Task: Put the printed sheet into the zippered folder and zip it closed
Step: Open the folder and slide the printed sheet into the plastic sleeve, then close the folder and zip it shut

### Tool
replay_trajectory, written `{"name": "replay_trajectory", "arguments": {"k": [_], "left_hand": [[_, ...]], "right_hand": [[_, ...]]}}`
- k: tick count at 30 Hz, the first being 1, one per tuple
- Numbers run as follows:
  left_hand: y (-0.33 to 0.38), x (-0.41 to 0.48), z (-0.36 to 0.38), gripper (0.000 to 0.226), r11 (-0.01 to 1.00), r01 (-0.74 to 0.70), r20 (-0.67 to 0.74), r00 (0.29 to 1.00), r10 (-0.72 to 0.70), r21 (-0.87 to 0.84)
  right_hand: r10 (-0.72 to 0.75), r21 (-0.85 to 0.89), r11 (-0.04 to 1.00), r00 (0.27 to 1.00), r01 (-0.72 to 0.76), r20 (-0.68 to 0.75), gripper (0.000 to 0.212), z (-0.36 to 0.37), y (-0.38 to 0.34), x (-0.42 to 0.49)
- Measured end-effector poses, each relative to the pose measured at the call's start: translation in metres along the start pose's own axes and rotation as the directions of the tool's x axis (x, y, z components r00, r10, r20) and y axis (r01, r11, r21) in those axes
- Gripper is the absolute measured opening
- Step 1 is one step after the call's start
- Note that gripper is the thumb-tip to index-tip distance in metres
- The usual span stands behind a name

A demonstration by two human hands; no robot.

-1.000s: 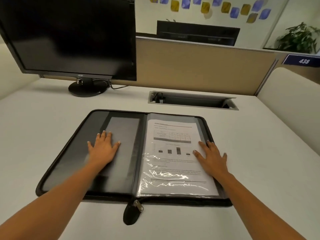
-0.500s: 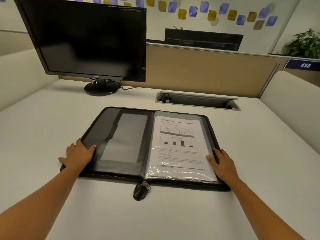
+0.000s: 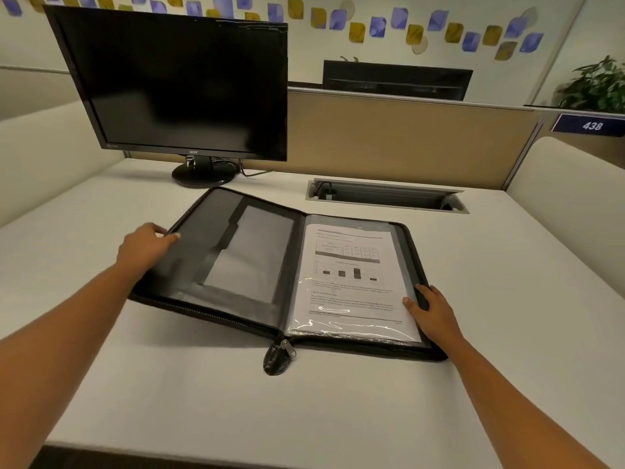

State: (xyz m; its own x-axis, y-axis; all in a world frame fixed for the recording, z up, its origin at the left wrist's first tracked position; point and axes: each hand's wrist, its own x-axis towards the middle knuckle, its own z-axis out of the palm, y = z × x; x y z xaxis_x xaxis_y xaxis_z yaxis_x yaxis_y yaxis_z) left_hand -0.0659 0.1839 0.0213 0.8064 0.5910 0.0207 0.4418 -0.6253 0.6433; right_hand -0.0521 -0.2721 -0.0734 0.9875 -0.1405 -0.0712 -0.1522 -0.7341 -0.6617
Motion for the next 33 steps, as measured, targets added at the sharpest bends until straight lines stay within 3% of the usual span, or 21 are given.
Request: {"name": "replay_trajectory", "arguments": {"k": [5, 10, 16, 19, 23, 27, 29, 33], "left_hand": [[0.049, -0.011, -0.036, 0.043, 0.996, -0.081, -0.029, 0.996, 0.080, -0.029], [0.100, -0.040, -0.055, 0.038, 0.949, -0.303, -0.033, 0.953, 0.302, -0.085], [0.161, -0.090, -0.048, 0.030, 0.793, -0.470, 0.063, 0.845, 0.532, -0.388], [0.178, -0.111, -0.022, 0.028, 0.719, -0.509, 0.118, 0.773, 0.624, -0.473], [0.178, -0.124, 0.029, 0.029, 0.735, -0.545, 0.240, 0.712, 0.660, -0.404], [0.157, -0.130, 0.075, 0.030, 0.778, -0.550, 0.395, 0.670, 0.629, -0.304], [0.144, -0.131, 0.091, 0.031, 0.804, -0.534, 0.468, 0.658, 0.589, -0.261], [0.118, -0.130, 0.110, 0.031, 0.859, -0.470, 0.522, 0.691, 0.501, -0.202]], "right_hand": [[-0.016, 0.010, 1.000, 1.000, 0.016, 0.005, 0.056, -0.004, -0.012, -0.001], [-0.178, 0.143, 0.975, 0.984, 0.172, 0.030, 0.050, -0.007, -0.066, -0.013], [-0.440, 0.415, 0.817, 0.898, 0.401, -0.002, 0.044, -0.027, -0.156, -0.050], [-0.486, 0.551, 0.712, 0.872, 0.436, -0.062, 0.042, -0.041, -0.174, -0.064], [-0.432, 0.708, 0.580, 0.889, 0.403, -0.152, 0.048, -0.055, -0.169, -0.067], [-0.266, 0.731, 0.603, 0.945, 0.319, -0.192, 0.062, -0.060, -0.141, -0.060], [-0.191, 0.717, 0.628, 0.953, 0.302, -0.234, 0.051, -0.064, -0.119, -0.057], [-0.090, 0.725, 0.641, 0.964, 0.250, -0.252, 0.010, -0.065, -0.080, -0.058]]}}
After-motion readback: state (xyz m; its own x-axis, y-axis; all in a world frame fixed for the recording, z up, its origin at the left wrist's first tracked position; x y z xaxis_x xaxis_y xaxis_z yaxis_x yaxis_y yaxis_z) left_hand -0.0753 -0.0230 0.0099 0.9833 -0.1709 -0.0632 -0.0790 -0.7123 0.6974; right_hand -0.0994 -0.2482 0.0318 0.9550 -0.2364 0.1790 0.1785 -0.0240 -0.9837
